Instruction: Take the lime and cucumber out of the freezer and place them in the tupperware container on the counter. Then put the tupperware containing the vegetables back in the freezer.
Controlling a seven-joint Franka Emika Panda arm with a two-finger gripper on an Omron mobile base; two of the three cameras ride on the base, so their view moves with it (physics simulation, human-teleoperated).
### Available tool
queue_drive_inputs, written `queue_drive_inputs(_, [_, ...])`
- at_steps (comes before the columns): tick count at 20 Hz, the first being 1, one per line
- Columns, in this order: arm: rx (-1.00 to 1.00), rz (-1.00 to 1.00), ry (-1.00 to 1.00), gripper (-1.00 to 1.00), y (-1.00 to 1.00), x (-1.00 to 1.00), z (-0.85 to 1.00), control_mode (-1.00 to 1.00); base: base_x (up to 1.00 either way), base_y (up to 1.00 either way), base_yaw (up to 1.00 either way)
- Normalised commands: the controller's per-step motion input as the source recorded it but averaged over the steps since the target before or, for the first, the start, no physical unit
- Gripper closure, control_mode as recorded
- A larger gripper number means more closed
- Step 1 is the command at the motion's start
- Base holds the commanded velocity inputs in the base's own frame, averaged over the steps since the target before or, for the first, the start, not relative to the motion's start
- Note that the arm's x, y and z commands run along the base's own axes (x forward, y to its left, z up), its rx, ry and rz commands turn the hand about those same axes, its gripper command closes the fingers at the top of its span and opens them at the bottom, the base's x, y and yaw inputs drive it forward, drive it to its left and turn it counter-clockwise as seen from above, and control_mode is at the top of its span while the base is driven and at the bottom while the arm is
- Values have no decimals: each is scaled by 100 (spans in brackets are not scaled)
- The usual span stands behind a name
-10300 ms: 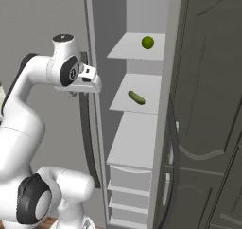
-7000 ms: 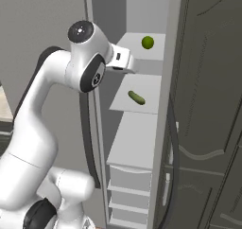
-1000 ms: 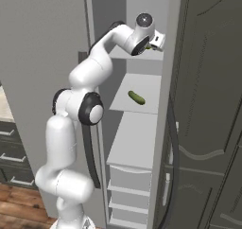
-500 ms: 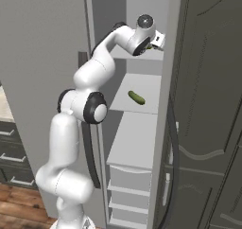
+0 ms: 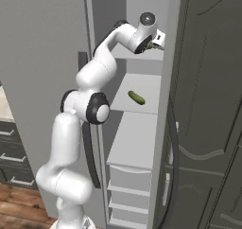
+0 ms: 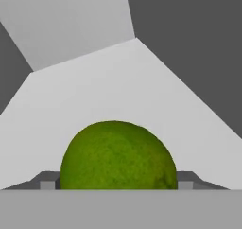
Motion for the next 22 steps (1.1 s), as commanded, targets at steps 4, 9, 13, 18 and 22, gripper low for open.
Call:
queue_drive_inputs(4, [0,4,0,100,3,-37,-45,-100,0,0,0])
queue_drive_inputs(9, [-2,3,-10,100,28,-59,-30,-100,0,0,0])
queue_drive_inputs(13, [-2,0,-11,100,27,-78,-1,-100,0,0,0])
queue_drive_inputs(18, [-3,0,-10,100,15,-85,0,-100,0,0,0])
queue_drive_inputs(22, [-6,0,-1,100,8,-93,9,-100,0,0,0])
